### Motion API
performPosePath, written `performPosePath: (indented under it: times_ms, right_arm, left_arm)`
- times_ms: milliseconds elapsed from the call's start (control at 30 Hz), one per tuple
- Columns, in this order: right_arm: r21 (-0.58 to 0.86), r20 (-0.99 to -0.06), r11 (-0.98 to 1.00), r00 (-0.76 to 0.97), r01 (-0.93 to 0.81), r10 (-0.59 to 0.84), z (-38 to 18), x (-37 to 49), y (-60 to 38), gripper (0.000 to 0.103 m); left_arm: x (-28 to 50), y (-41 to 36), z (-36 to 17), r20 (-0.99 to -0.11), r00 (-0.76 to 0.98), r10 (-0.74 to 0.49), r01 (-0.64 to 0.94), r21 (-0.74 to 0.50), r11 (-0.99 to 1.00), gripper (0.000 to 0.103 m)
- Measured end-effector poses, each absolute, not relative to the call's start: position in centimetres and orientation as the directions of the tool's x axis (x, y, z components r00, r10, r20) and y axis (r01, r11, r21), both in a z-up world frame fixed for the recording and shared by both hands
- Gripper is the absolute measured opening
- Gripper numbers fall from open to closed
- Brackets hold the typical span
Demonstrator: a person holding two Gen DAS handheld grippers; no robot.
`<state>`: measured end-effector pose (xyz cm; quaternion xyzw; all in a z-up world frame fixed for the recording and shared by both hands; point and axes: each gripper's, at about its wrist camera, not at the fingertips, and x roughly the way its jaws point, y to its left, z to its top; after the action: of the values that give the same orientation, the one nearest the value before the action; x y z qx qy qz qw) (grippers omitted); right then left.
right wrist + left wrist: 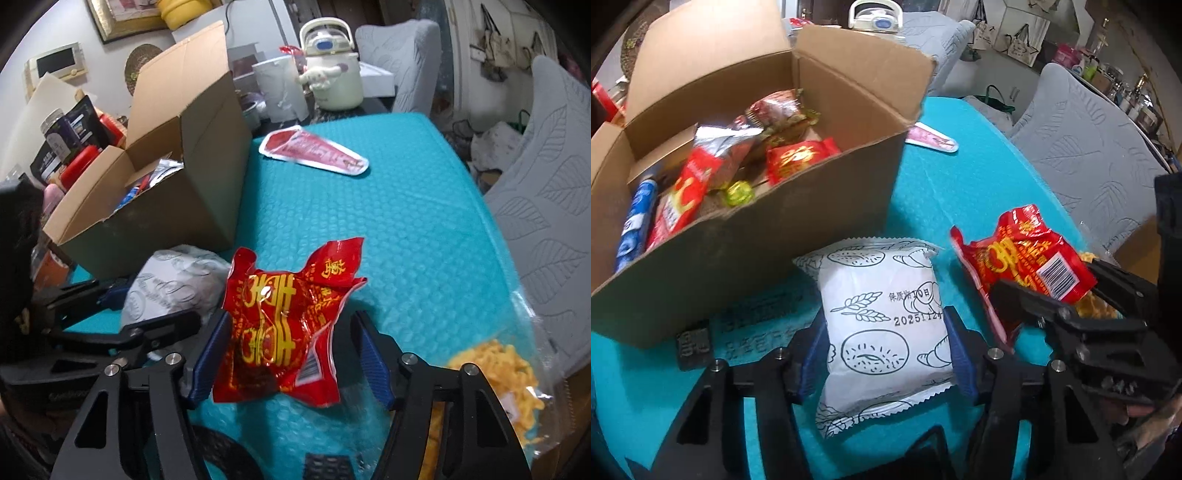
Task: Organize snacks
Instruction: 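Grasp the white printed bag with the left tool while the right tool grasps the red chip bag, then lift the white bag and red chip bag toward the cardboard box with both tools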
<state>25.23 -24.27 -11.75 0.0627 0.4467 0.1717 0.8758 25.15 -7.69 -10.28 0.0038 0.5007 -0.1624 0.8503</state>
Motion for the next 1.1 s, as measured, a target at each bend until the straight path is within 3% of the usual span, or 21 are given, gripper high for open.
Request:
performPosePath:
  times_ms: [100, 167, 733, 1100]
  right_arm:
    - [0.241, -0.773, 0.937, 0.534, -0.254, 0.344, -12.2, 25.4, -23.4, 0.053]
    - [0.260, -0.761, 0.927, 0.533, -0.271, 0.369, -12.0, 25.2, -23.0, 0.037]
    - [0.387, -0.737, 0.871, 0.467, -0.302, 0.489, -11.9, 17.8, -20.2, 0.036]
    - [0.358, -0.747, 0.897, 0.497, -0.259, 0.442, -11.6, 14.8, -19.6, 0.037]
  left_arm:
    - [24.4, -6.7, -10.3, -0.858, 0.449, -0.250, 0.269, -0.137, 0.953, 0.058]
    - [24.0, -6.3, -10.2, -0.861, 0.451, -0.234, 0.260, -0.124, 0.958, 0.058]
    - [17.6, -1.8, -8.8, -0.853, 0.463, -0.239, 0.236, -0.141, 0.961, 0.058]
    - [17.6, -1.8, -10.6, -0.861, 0.436, -0.261, 0.265, -0.154, 0.952, 0.062]
